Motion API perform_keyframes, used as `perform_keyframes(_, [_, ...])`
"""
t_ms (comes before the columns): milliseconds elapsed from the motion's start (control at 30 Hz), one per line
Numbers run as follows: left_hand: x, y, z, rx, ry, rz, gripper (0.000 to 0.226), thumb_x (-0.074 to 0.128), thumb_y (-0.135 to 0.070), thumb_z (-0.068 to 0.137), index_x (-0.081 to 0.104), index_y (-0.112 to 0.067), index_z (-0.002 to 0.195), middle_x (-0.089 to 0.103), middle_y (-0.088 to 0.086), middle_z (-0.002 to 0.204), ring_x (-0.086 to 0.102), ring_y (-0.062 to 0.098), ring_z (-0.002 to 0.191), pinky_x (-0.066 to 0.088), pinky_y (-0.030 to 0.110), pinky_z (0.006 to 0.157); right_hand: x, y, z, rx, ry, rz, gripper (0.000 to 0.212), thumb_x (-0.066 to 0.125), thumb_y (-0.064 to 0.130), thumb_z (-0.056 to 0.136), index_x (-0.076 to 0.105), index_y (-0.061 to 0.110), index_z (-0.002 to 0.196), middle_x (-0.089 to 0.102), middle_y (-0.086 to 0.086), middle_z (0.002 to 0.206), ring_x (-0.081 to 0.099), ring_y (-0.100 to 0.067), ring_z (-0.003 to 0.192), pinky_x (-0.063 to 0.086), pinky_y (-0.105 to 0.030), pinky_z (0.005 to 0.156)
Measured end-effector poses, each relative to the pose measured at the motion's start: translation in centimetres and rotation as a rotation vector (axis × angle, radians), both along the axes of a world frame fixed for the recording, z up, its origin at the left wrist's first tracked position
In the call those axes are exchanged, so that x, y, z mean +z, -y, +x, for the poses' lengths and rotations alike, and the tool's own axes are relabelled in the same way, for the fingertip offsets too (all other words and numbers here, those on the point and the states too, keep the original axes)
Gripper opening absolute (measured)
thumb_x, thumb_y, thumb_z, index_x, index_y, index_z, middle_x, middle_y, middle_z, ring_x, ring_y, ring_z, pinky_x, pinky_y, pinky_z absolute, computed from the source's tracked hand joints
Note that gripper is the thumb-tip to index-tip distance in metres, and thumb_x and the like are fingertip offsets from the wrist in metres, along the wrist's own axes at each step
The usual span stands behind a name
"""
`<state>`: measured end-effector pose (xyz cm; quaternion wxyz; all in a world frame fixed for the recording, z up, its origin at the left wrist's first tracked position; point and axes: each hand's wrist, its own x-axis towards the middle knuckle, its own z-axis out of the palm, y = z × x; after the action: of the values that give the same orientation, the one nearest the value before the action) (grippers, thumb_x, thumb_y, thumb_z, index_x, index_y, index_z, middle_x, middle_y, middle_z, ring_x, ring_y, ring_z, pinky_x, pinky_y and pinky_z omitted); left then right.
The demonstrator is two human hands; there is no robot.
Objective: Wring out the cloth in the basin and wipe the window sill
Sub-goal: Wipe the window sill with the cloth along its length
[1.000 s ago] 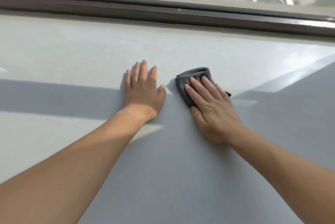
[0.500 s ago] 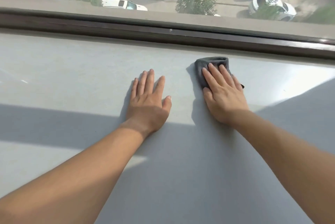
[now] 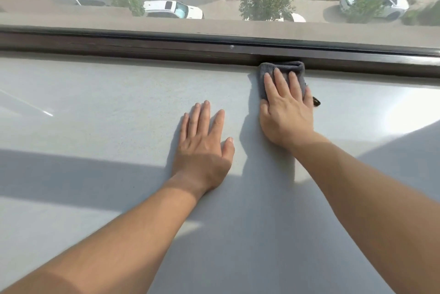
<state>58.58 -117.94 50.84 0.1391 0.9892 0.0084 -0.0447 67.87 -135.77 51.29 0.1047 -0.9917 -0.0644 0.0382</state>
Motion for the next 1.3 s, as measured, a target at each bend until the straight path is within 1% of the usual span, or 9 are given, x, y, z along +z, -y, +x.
perform_keyframes(133, [-0.1,0.2,0.0,0.010,0.020,0.015,0.071,0.019,-0.048,0.090,0.012,-0.026,0.157,-0.007,0.003,0.166,-0.017,0.014,0.151,-0.011,0.040,0.122,0.2,-1.9,-1.2,0.309,-0.024,-0.043,0.062,0.021,0.045,0.098,0.012,0.034,0.159,0.008,0.010,0.168,0.000,-0.021,0.155,0.004,-0.051,0.123])
perform_keyframes(267, [-0.1,0.1,-0.1,0.005,0.028,0.014,0.070,0.021,-0.049,0.090,0.014,-0.026,0.157,-0.005,0.002,0.167,-0.015,0.013,0.151,-0.010,0.040,0.122,0.2,-0.3,-0.9,0.328,-0.006,-0.034,0.061,0.024,0.042,0.100,0.014,0.031,0.159,0.009,0.010,0.168,0.001,-0.018,0.155,0.002,-0.045,0.125])
perform_keyframes(433, [-0.1,0.0,-0.2,-0.004,-0.019,0.047,0.069,0.015,-0.048,0.092,0.002,-0.028,0.157,-0.017,-0.001,0.165,-0.026,0.011,0.147,-0.013,0.040,0.121,-0.2,6.4,-0.2,-0.024,-0.004,-0.004,0.059,0.029,0.037,0.102,0.017,0.030,0.159,0.010,0.010,0.168,0.003,-0.019,0.154,0.004,-0.044,0.124])
perform_keyframes(533, [-0.2,0.2,-0.2,0.005,-0.005,0.051,0.071,0.014,-0.049,0.090,0.005,-0.028,0.157,-0.013,0.001,0.166,-0.021,0.012,0.149,-0.012,0.040,0.122,0.0,3.7,-1.1,-0.168,-0.006,0.035,0.059,0.025,0.040,0.101,0.015,0.031,0.159,0.008,0.009,0.168,0.000,-0.021,0.154,0.001,-0.048,0.124])
perform_keyframes(700, [-0.3,0.0,-0.2,0.009,0.010,0.046,0.073,0.015,-0.051,0.088,0.012,-0.028,0.157,-0.007,0.000,0.166,-0.015,0.012,0.151,-0.009,0.039,0.122,-0.2,2.8,-4.2,0.253,-0.008,-0.019,0.058,0.022,0.046,0.102,0.015,0.033,0.159,0.010,0.011,0.167,0.001,-0.018,0.155,0.003,-0.044,0.124])
perform_keyframes(867, [-0.4,-0.2,-0.2,0.007,0.006,0.054,0.070,0.016,-0.050,0.091,0.008,-0.029,0.157,-0.011,-0.001,0.166,-0.019,0.011,0.149,-0.010,0.039,0.122,-0.5,9.3,-0.6,-0.193,-0.027,0.007,0.059,0.025,0.040,0.102,0.014,0.031,0.159,0.007,0.009,0.168,0.000,-0.019,0.155,0.002,-0.045,0.124])
perform_keyframes(933, [-0.4,-0.2,-0.1,0.007,0.009,0.059,0.070,0.017,-0.049,0.091,0.009,-0.028,0.157,-0.009,-0.001,0.166,-0.018,0.011,0.150,-0.010,0.039,0.122,-0.3,7.3,-1.6,-0.236,-0.024,0.007,0.060,0.025,0.040,0.101,0.011,0.031,0.159,0.004,0.008,0.168,-0.003,-0.020,0.154,-0.001,-0.047,0.124])
perform_keyframes(1133, [0.0,0.0,-0.1,0.005,0.008,0.056,0.070,0.019,-0.049,0.090,0.014,-0.028,0.157,-0.005,0.001,0.167,-0.014,0.012,0.151,-0.009,0.039,0.122,0.0,5.8,-8.9,0.246,-0.014,-0.013,0.062,0.024,0.042,0.097,0.022,0.031,0.158,0.017,0.010,0.166,0.007,-0.018,0.155,0.007,-0.045,0.125])
perform_keyframes(1300, [0.0,0.2,0.0,0.008,0.007,0.038,0.069,0.019,-0.050,0.091,0.014,-0.029,0.156,-0.007,0.000,0.166,-0.017,0.010,0.150,-0.009,0.039,0.122,-0.1,11.3,-3.5,-0.190,-0.042,0.004,0.061,0.025,0.040,0.100,0.014,0.032,0.159,0.007,0.009,0.168,-0.001,-0.018,0.154,0.001,-0.044,0.124])
